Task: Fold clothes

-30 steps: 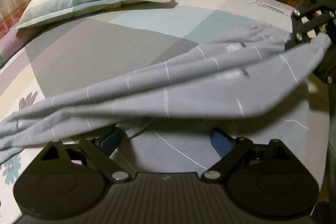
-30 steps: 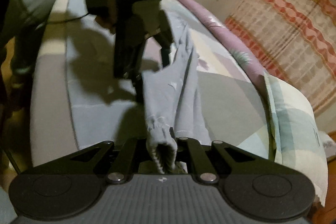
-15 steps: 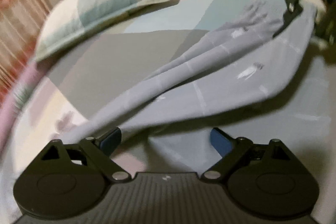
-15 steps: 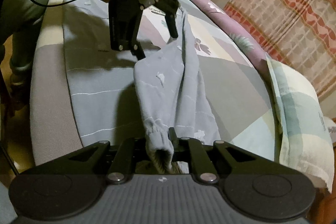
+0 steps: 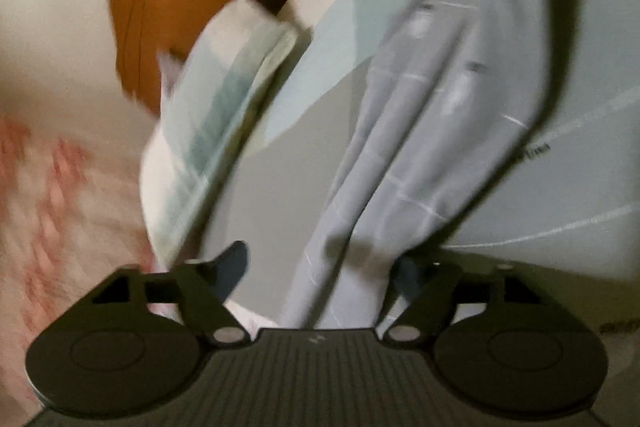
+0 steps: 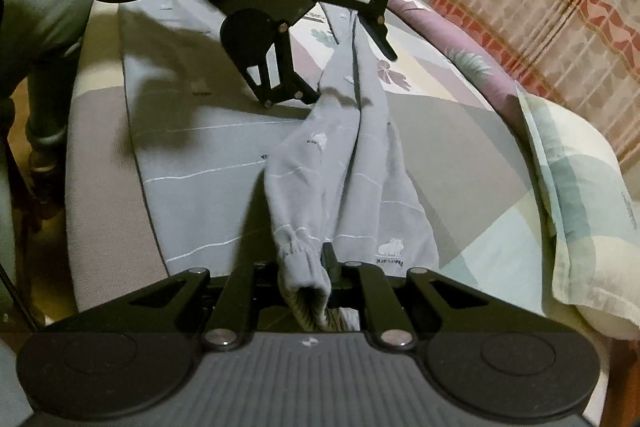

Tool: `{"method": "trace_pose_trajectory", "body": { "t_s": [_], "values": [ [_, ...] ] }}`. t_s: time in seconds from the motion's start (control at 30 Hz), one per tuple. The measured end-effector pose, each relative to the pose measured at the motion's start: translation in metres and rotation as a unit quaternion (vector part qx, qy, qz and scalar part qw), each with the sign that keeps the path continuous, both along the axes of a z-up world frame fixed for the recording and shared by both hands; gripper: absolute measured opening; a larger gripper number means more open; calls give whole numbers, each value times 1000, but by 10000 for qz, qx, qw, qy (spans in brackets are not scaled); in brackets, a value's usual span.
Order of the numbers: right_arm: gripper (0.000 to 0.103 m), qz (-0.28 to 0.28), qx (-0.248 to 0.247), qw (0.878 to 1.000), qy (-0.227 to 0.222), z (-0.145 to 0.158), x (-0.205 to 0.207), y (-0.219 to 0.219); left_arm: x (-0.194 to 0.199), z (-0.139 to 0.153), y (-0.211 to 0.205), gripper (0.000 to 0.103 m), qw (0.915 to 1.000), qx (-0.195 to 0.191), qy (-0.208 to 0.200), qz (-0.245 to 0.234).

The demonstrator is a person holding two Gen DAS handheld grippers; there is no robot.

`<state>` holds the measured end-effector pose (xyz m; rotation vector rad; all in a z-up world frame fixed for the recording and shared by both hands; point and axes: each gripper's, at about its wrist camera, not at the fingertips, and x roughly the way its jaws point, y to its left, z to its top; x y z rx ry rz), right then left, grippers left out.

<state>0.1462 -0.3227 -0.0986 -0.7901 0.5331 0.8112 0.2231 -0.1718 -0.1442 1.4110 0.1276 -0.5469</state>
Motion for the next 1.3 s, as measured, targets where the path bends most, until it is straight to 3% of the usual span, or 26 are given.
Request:
{"method": "trace_pose_trajectory", "body": {
  "t_s": [0.13, 0.17, 0.37, 0.43, 0.5, 0.6, 0.7, 0.77, 1.0, 1.3],
  "values": [
    [13, -18, 10, 10000, 44, -2, 0, -1, 2, -10, 9, 67, 9996, 267, -99, -80],
    [13, -23, 14, 10000, 64, -2, 0, -1, 6, -13, 13, 62, 9994, 345, -75, -30],
    [13, -60, 38, 9998, 168, -5, 2, -3, 25, -18, 22, 51, 9998, 106, 66, 167],
    [13, -74, 37, 9998, 192, -7, 3, -2, 28, -20, 23, 37, 9995, 44, 170, 252],
    [13, -99, 78, 9996, 235, -8, 4, -3, 24, -29, 22, 0, 9994, 158, 191, 234],
    [13, -201, 199, 9991, 324, -8, 7, -7, 12, -41, 18, 0, 9992, 325, -120, 198],
    [13, -292, 278, 9985, 358, -6, 9, -11, 15, -29, 21, 0, 9992, 77, 83, 396],
    [13, -330, 299, 9985, 329, -3, 9, -12, 12, -26, 23, 0, 9993, 234, -38, 302],
    [13, -628, 590, 9961, 209, 15, 18, -24, 0, 20, 25, 0, 9996, 88, -89, 272],
    [13, -1214, 1222, 9848, 219, 38, 35, -57, -46, 59, 18, 0, 9990, 334, 4, -296]
  ]
}}
